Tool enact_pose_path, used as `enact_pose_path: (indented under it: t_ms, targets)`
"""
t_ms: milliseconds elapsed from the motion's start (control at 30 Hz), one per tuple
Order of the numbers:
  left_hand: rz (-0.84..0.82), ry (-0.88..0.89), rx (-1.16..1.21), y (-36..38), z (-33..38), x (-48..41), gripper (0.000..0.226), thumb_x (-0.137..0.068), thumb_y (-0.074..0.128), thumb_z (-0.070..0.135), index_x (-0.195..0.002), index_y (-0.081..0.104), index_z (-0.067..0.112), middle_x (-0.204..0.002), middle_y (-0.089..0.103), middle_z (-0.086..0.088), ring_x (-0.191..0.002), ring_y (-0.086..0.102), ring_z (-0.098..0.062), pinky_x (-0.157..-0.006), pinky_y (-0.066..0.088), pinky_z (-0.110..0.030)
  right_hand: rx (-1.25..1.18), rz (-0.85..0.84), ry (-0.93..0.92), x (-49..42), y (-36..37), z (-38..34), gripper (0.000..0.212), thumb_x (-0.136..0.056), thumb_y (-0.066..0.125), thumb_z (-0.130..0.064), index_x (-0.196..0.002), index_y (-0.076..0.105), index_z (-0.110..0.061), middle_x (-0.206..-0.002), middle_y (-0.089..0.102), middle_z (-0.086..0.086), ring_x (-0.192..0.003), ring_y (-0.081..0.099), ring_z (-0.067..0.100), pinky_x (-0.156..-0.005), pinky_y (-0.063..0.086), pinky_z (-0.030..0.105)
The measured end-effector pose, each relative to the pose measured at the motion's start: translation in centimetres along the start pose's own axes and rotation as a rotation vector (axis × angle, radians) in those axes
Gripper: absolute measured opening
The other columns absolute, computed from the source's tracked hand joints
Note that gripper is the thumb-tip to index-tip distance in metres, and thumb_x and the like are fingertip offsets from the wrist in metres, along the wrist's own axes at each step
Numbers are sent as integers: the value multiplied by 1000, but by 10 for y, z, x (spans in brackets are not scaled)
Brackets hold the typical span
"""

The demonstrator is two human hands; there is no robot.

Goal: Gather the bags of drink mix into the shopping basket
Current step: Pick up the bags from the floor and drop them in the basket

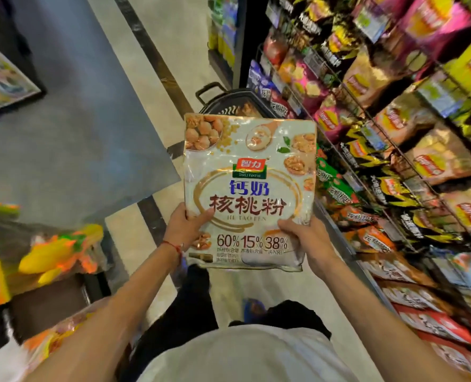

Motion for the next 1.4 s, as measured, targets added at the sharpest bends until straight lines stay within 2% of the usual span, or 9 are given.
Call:
enact_pose_path:
  t_ms: [133,433,533,633,733,933,1033,1233,1400]
  targets:
    - [-94,46,-111,-21,54,-60,34,-89,75,26,-113,64,5,-95,76,-8,-74,74,-9,-56,54,-15,-71,68,15,-25,41,-29,36,-82,80,1,-117,69,-2,-104,80,15,-93,78,36,-87,63,51]
    - [-201,66,-272,-31,144,-192,36,-86,79,23,-114,65,5,-95,76,-4,-83,75,-15,-61,56,-17,-194,195,16,-98,101,-89,41,-81,83,-1,-118,67,-1,-103,80,14,-90,78,34,-76,66,44]
    - [-218,77,-355,-13,164,-235,33,-86,78,17,-111,61,4,-82,67,3,-66,67,-1,-54,50,-11,-206,223,20,-131,107,-99,41,-79,85,-2,-117,68,-4,-104,80,13,-92,78,32,-79,65,45]
    - [-251,68,-431,10,185,-268,35,-84,80,18,-109,58,5,-80,64,5,-66,63,-4,-51,48,-10,-236,255,44,-163,107,-111,31,-82,86,-9,-110,73,-11,-101,81,7,-92,79,27,-85,63,45]
    - [-263,34,-463,28,199,-295,42,-82,82,21,-114,60,6,-94,72,0,-83,71,-14,-59,52,-14,-261,268,89,-184,105,-126,28,-85,83,-9,-111,74,-12,-102,81,7,-93,79,27,-86,63,46]
    - [-304,-34,-453,57,218,-349,34,-83,80,11,-109,60,10,-95,72,1,-76,70,-4,-59,54,-11,-305,280,127,-227,107,-152,32,-87,80,-2,-117,73,-8,-107,80,11,-97,78,30,-83,64,46]
    - [-325,-58,-486,60,222,-382,41,-80,84,14,-114,62,13,-104,75,0,-89,73,-8,-77,61,-25,-265,352,162,-245,113,-144,38,-81,86,-6,-117,73,-11,-106,80,8,-97,78,27,-87,63,48]
    - [-470,-99,-657,65,224,-454,55,-69,91,24,-114,62,12,-101,75,3,-95,72,-13,-90,59,-40,-226,476,236,-264,147,-122,34,-77,89,-8,-100,71,-25,-92,77,-13,-79,74,-2,-67,59,15]
    - [-554,-146,-805,58,227,-498,56,-65,94,23,-109,60,17,-95,73,6,-90,71,-14,-80,59,-35,-287,559,297,-280,192,-94,34,-75,90,-6,-103,75,-19,-88,80,-13,-82,78,7,-69,63,23]
Point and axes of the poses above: each hand's wrist, its own x-axis away from the middle knuckle, its own y-axis out of the palm, z = x × y, the point moved 8 cm from there along -x, towards the middle knuckle
